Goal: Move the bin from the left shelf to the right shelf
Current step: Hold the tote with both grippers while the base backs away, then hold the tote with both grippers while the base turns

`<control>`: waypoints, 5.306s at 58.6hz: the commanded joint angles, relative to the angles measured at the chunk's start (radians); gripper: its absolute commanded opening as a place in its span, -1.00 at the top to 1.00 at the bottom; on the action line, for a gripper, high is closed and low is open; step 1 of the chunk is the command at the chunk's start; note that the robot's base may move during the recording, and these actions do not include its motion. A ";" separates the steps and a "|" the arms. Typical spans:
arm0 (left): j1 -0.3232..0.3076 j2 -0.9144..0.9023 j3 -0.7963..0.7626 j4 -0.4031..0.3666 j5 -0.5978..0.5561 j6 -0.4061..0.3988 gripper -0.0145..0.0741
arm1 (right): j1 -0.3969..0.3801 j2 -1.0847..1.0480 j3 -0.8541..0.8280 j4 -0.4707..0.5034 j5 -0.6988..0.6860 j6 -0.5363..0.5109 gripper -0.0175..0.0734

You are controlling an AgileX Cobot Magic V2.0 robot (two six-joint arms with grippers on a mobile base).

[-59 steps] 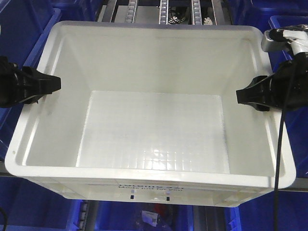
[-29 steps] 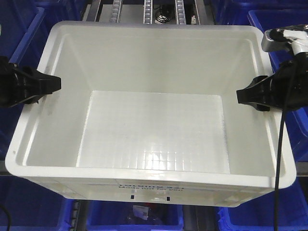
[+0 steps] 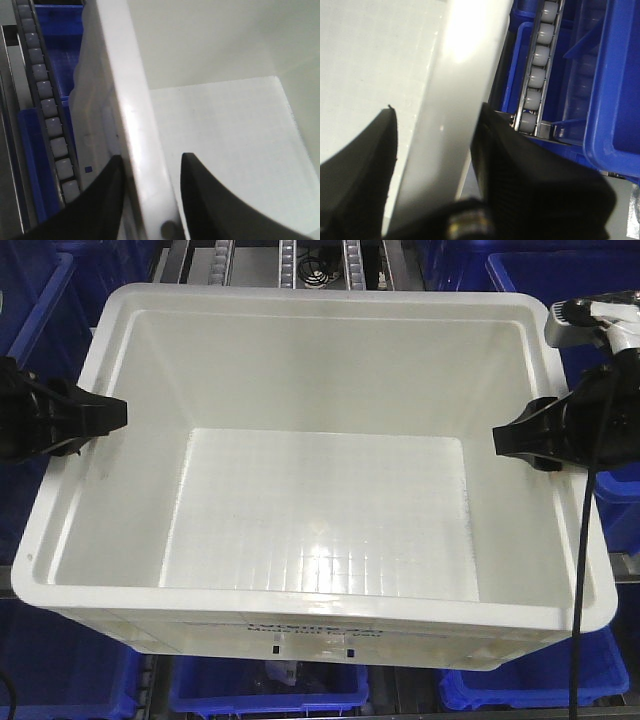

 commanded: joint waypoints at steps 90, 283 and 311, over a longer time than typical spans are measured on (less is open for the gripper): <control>-0.034 -0.028 -0.045 -0.158 0.026 0.020 0.69 | 0.023 -0.029 -0.052 0.135 -0.105 -0.015 0.62; -0.034 -0.028 -0.045 -0.158 0.026 0.020 0.69 | 0.023 -0.029 -0.052 0.136 -0.105 -0.015 0.62; -0.034 -0.028 -0.045 -0.158 0.026 0.020 0.69 | 0.023 -0.029 -0.052 0.136 -0.105 -0.015 0.62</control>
